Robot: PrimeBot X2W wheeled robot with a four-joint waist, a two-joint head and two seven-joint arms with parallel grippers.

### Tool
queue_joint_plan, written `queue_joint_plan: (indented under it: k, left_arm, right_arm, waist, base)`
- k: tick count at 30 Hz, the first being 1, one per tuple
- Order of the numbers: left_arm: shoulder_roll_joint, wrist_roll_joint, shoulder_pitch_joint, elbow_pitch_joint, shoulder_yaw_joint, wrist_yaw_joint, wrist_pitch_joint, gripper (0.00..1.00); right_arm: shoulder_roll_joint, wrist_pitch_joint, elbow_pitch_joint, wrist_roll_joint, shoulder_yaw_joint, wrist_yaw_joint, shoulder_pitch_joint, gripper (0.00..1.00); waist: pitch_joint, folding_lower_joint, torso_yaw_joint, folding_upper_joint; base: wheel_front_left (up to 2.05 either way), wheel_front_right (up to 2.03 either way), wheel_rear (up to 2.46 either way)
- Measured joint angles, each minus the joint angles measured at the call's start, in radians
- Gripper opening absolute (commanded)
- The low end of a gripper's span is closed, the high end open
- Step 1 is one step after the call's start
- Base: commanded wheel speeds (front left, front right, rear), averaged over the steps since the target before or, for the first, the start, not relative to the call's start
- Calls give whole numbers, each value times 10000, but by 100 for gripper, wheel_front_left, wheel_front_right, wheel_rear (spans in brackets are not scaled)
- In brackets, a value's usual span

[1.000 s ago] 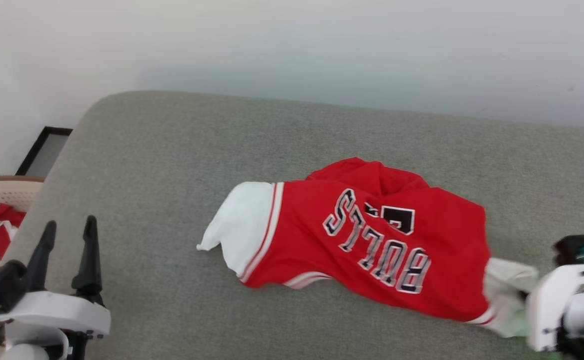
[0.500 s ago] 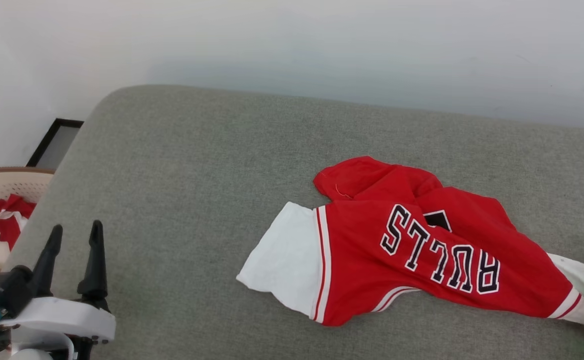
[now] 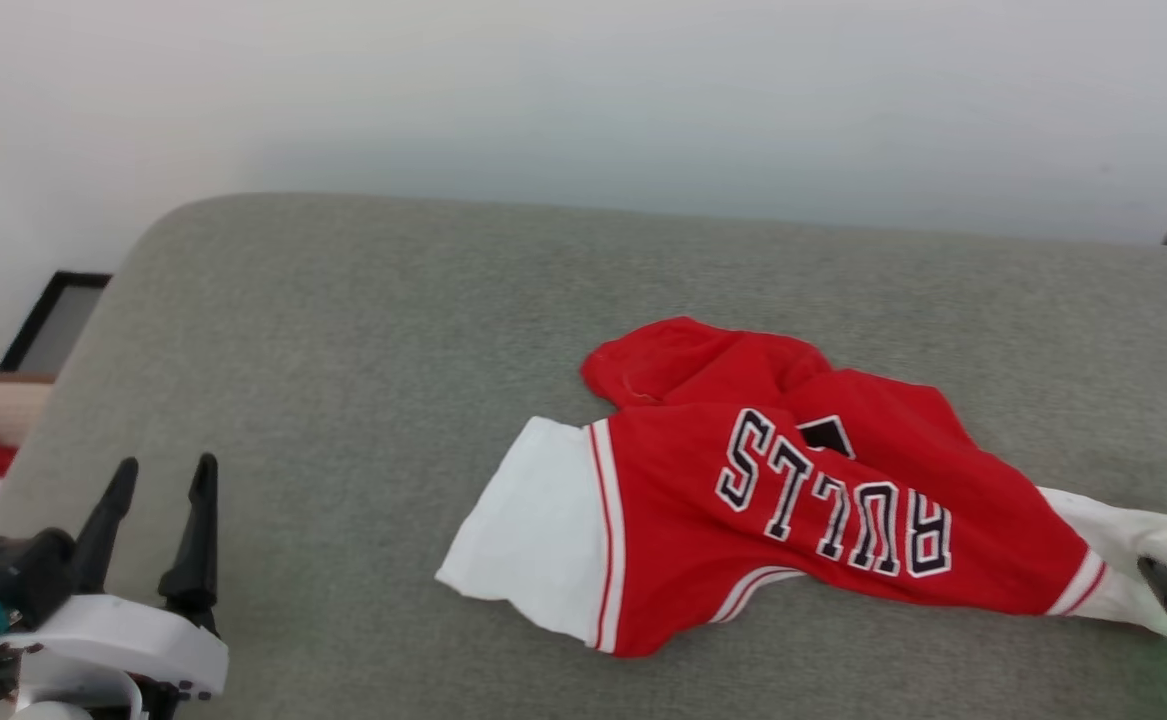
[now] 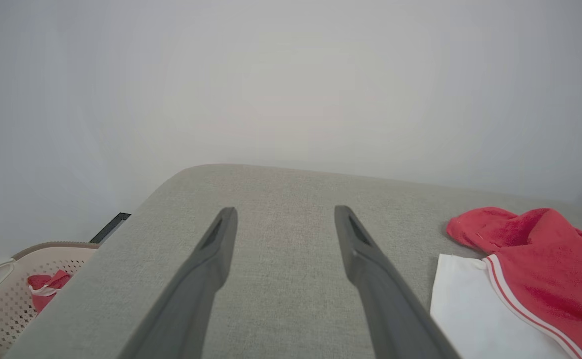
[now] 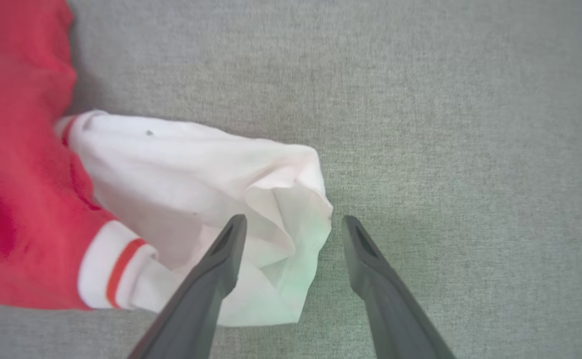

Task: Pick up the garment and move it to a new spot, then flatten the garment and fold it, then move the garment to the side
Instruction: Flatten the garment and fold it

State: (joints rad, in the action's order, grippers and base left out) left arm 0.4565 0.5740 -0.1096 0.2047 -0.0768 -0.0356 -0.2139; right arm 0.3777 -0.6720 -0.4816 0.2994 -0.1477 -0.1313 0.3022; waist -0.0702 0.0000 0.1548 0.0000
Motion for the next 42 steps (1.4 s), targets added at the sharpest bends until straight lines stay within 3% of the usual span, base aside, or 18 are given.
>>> queue_joint_plan:
  k: [8, 14, 23, 34, 42]
  left_arm:
    - [393, 265, 117, -554, -144, -100, 961, 100]
    - [614, 800, 157, -872, -286, -339, 1958, 100]
    - [800, 2435, -288, -564, -767, -433, 5166, 100]
    - [974, 3367, -1855, 265, -1743, 328, 9189, 100]
    - [1149, 3087, -2201, 1131, -2385, 851, 10531, 100]
  right_arm:
    - [-98, 637, 1724, 303, 58, 0, -318, 100]
    - [-688, 1647, 3258, 339, -182, 0, -858, 100]
    - [-1737, 2654, 4915, 81, -545, 0, -1710, 100]
    - [-2598, 3028, 5549, 25, -761, 2, -2198, 100]
    - [-2748, 3068, 5549, 69, -782, 2, -2188, 100]
  waist:
    - [203, 0, -741, 0]
    - [345, 0, -1399, 0]
    - [421, 0, -2359, 0]
    - [321, 0, -2969, 0]
    - [36, 0, -3186, 0]
  base:
    - [0, 0, 0]
    - [0, 0, 0]
    - [0, 0, 0]
    - [0, 0, 0]
    - [0, 0, 0]
